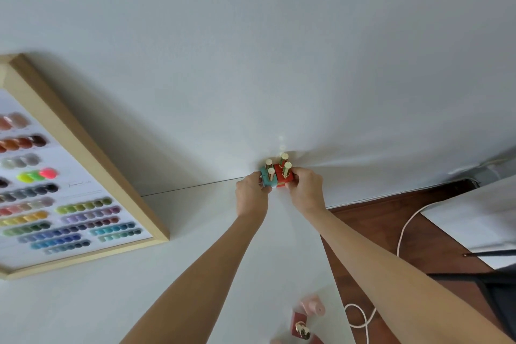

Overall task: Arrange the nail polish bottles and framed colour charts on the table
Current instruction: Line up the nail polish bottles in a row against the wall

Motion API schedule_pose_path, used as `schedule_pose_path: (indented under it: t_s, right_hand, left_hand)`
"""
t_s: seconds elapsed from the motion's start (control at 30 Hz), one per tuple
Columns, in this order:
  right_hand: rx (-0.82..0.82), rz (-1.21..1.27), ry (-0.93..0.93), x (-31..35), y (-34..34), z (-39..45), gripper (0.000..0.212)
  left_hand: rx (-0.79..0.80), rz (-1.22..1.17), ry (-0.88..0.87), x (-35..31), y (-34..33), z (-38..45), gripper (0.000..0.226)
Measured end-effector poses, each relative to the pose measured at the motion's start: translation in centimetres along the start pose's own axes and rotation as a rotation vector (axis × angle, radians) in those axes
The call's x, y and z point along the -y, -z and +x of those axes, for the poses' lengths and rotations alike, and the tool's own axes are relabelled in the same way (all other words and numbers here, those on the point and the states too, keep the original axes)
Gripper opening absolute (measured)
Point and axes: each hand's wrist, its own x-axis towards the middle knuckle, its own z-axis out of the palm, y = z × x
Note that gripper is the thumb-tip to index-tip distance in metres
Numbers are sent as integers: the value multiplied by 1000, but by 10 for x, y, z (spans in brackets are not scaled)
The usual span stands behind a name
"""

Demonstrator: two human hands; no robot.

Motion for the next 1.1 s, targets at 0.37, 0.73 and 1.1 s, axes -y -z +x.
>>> schedule_pose_path:
  t_s: [0.37,0.73,1.1]
  right_hand:
    - [73,7,-10,16,31,-22,10]
    - [71,20,-89,8,84,-113,30]
    - [86,3,-30,-14,115,-218,7]
  left_hand:
    - [11,29,39,-8,19,-22,56]
    - [31,22,-72,-1,63,-120,52]
    - [393,182,-321,11,64,-212,28]
